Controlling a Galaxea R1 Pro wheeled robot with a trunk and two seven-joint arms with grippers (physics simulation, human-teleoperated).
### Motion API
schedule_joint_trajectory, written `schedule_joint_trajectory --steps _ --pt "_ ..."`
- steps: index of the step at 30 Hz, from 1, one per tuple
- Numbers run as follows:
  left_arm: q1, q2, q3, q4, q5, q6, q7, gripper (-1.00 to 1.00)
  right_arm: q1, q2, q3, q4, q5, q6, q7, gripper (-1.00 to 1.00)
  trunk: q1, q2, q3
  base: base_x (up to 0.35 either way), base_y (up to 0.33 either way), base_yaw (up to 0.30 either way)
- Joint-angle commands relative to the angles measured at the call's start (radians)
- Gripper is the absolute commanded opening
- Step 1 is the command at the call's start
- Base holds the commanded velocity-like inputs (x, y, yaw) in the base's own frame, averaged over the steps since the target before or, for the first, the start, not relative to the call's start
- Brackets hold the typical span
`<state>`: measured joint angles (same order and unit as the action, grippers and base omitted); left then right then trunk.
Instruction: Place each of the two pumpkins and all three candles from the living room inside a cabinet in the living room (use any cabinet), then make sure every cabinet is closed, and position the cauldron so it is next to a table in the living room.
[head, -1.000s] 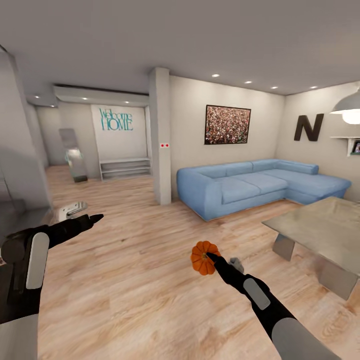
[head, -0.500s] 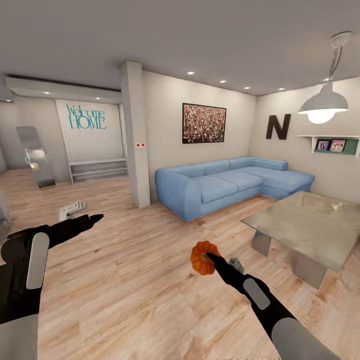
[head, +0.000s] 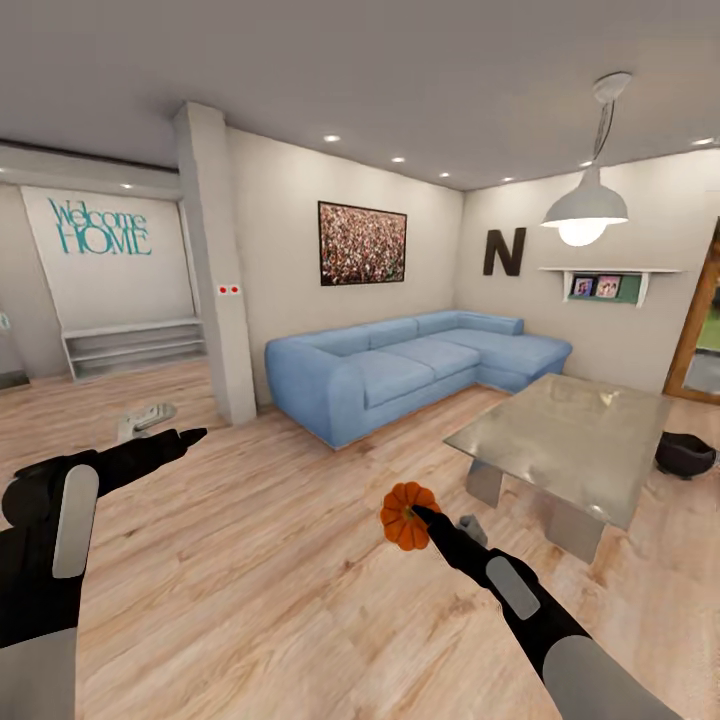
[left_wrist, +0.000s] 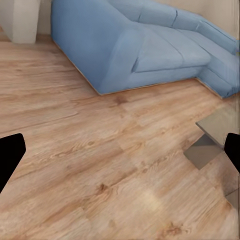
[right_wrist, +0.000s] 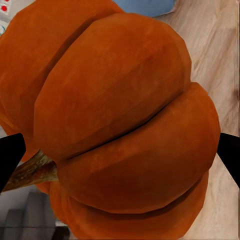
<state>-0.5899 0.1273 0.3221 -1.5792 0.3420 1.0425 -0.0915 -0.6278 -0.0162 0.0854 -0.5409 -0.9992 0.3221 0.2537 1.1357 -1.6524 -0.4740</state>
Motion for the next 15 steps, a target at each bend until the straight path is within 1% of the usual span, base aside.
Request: schedule_joint_trajectory --steps 1,9,15 --pt "-0.001 0.000 0.002 -0.001 -0.008 0.005 -0.010 1.00 -0.001 -0.001 0.004 -0.001 -0.010 0.002 0.000 -1.00 0.000 -0.001 -0.002 0.319 0.001 -0.274" --pt "-0.001 0.000 0.002 -0.001 -0.008 0.005 -0.010 1.00 -0.001 -0.002 0.004 -0.001 -0.010 0.002 0.001 -1.00 0.000 -0.001 -0.005 0.308 0.012 -0.274" --pt "-0.001 0.000 0.002 -0.001 -0.008 0.005 -0.010 1.00 -0.001 -0.002 0.004 -0.001 -0.010 0.001 0.001 -1.00 0.000 -0.001 -0.008 0.273 0.151 -0.274"
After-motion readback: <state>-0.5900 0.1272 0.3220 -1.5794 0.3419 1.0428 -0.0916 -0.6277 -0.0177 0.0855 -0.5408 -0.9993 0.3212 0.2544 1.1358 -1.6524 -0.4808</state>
